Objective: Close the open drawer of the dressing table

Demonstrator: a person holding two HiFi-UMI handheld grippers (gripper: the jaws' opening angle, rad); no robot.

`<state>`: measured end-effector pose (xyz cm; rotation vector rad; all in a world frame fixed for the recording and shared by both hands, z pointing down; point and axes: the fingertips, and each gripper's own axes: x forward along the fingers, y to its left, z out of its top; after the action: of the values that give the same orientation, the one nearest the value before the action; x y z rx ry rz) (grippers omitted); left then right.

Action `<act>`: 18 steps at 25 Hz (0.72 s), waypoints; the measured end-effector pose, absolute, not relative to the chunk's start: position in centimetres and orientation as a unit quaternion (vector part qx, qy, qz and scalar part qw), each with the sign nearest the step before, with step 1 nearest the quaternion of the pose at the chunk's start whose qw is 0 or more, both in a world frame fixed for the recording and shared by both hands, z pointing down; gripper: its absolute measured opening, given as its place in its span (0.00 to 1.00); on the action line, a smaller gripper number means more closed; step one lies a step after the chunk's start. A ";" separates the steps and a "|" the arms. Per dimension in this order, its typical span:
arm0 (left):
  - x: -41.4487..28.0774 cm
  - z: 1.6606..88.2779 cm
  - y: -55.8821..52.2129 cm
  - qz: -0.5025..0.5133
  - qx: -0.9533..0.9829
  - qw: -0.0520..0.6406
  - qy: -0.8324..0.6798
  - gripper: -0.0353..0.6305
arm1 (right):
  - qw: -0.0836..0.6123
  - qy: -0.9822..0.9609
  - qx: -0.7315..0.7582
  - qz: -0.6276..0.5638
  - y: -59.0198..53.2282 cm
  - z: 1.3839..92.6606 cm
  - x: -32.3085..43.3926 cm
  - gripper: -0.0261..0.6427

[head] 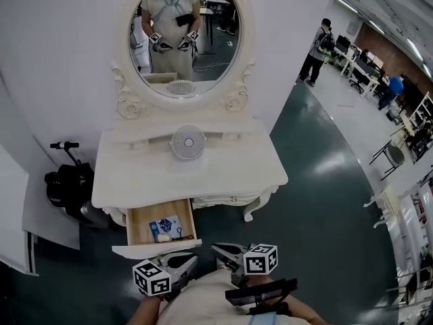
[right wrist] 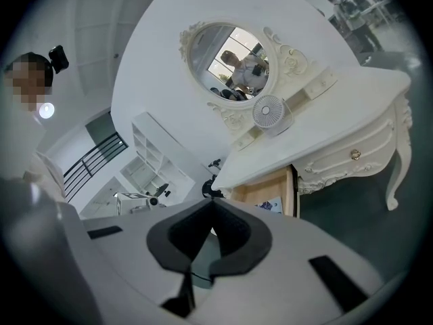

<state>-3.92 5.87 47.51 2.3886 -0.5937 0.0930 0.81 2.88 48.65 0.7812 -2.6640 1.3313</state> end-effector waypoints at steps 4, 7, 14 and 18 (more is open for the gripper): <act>-4.5 46.7 5.6 0.035 0.917 0.323 -0.231 0.06 | 0.034 -0.868 0.253 0.425 2.7 48.2 0.3 0.06; -4.9 46.6 5.5 0.037 0.917 0.321 -0.234 0.06 | 0.033 -0.869 0.254 0.424 2.4 47.9 -0.1 0.06; -5.4 46.5 5.4 0.036 0.916 0.321 -0.237 0.06 | 0.034 -0.869 0.253 0.423 2.2 47.7 -0.8 0.06; -5.7 46.2 5.3 0.035 0.917 0.318 -0.239 0.06 | 0.034 -0.872 0.250 0.420 2.1 47.3 -1.2 0.06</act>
<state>-5.71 5.29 46.16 2.4116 -0.6286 0.0917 -1.22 2.08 47.34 0.7679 -2.6814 1.2934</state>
